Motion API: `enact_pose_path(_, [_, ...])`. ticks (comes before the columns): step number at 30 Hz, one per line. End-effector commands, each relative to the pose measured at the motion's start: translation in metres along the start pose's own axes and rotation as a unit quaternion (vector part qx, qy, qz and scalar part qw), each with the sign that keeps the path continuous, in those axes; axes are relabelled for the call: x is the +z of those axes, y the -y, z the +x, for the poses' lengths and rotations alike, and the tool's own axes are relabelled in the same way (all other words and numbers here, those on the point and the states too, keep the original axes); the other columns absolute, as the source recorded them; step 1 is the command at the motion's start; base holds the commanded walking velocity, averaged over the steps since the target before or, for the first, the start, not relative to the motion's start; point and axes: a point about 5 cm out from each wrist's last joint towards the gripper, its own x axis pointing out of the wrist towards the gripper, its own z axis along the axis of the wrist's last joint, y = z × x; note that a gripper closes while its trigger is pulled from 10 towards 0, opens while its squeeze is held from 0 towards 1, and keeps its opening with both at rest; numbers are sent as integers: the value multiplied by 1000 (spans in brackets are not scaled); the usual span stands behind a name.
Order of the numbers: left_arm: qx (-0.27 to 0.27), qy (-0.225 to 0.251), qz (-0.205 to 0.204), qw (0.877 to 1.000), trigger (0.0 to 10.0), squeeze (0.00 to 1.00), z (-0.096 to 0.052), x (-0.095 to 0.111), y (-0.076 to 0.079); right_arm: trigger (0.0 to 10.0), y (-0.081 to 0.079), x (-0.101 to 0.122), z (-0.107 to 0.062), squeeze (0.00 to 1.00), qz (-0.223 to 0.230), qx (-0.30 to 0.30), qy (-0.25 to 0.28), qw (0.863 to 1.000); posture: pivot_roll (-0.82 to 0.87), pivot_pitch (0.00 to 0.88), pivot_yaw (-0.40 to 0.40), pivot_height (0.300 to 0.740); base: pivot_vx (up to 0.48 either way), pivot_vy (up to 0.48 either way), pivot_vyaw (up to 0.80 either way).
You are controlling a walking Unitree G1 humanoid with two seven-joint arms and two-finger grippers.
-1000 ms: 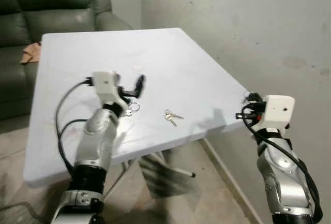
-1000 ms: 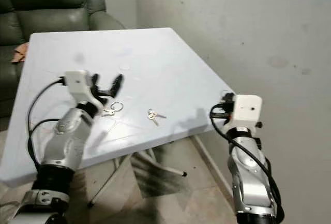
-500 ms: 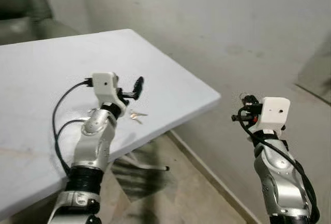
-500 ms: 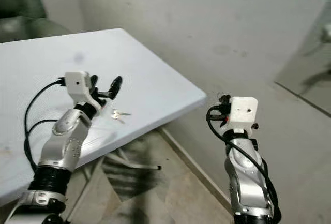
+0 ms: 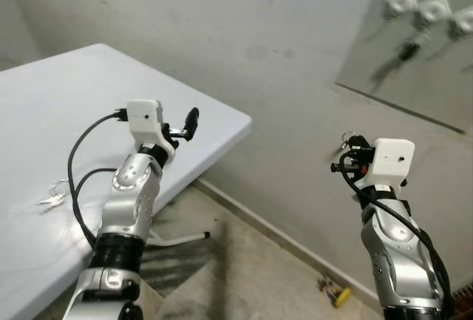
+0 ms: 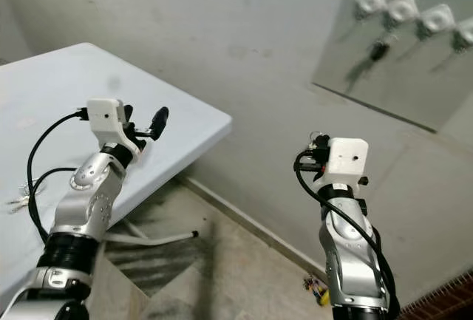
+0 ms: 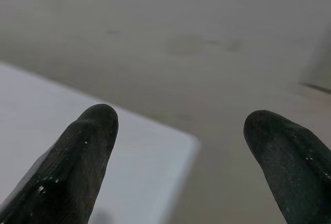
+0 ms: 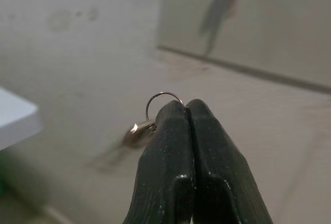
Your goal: Hang keys on a hook
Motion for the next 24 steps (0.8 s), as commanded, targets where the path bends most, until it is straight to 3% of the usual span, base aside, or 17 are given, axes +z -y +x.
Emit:
enact_pose_path(1, [0,-3,13,1000,10000,0,2,4,-2,10000,-2,9,1,0,3,-2,20,1000,-54,0,-18,740,0,0,-712])
enact_pose_path(13, [-16,-11,16,1000,10000,0,2,-1,6,10000,-2,8,-1,0,1,-1,19,1000,-55,0,-24,740,0,0,-716])
enact_pose_path(24, [-79,-24,31,996,10000,0,-9,-12,28,10000,-11,3,-8,0,-3,38,14,999,-54,0,-29,740,0,0,-702])
